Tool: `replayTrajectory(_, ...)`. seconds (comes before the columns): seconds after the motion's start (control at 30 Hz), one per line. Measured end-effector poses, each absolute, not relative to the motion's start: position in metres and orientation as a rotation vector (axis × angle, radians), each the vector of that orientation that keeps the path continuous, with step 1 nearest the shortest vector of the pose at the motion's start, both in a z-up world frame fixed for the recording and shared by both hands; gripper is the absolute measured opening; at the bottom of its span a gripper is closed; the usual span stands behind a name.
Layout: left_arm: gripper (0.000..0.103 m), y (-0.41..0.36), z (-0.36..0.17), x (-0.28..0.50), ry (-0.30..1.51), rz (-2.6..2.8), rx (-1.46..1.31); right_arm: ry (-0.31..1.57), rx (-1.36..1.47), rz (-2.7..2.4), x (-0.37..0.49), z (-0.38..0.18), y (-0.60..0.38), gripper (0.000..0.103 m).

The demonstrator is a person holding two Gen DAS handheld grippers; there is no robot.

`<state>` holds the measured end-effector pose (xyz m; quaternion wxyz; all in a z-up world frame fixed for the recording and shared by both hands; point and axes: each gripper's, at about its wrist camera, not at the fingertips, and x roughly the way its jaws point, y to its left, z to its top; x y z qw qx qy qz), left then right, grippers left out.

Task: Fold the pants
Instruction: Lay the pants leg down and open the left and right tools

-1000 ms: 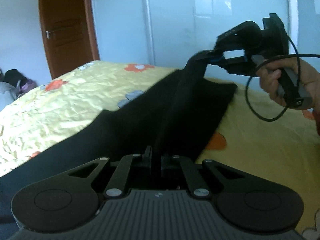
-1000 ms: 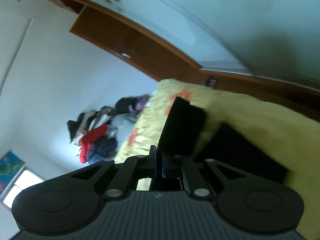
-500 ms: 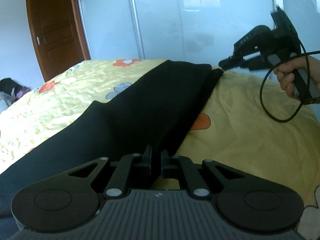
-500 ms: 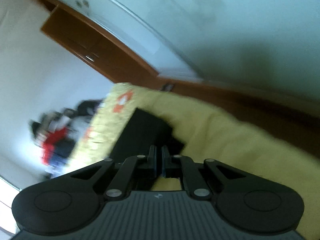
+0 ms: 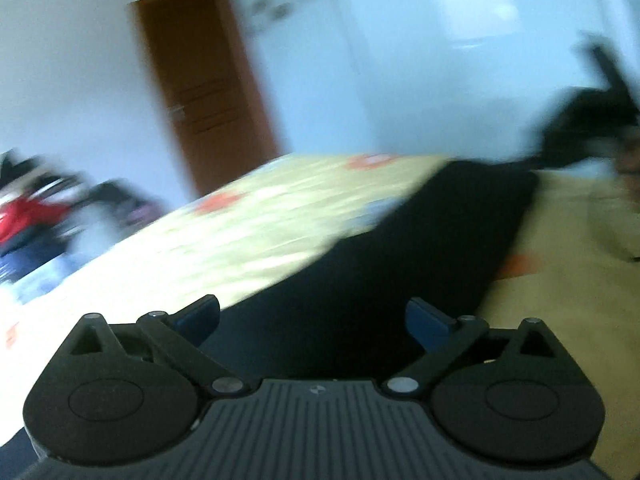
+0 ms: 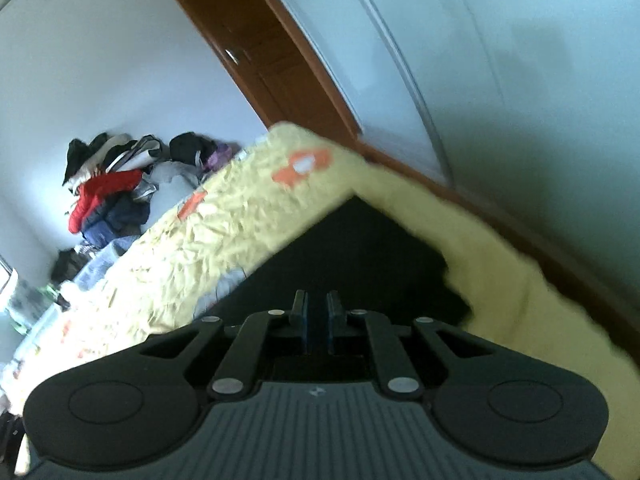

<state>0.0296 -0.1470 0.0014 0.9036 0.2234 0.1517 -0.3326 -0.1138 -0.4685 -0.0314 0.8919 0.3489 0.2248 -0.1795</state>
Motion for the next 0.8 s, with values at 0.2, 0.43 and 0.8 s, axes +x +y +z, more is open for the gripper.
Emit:
replayTrajectory(0.2,0.100,-0.093,-0.015,0.083,0.500,-0.464,0.301,0.454,0.863,-0.415,-0.135,-0.054,-0.484,0.011)
replayTrajectory(0.43,0.101,-0.092,-0.034,0.087,0.574,-0.506,0.221,0.424,0.921,-0.396,-0.124,-0.063,-0.494,0.044)
replayTrajectory(0.8,0.103,-0.079,-0.039,0.090,0.603,-0.515,0.157,0.343,0.913,-0.487,-0.127,-0.067,-0.494,0.004)
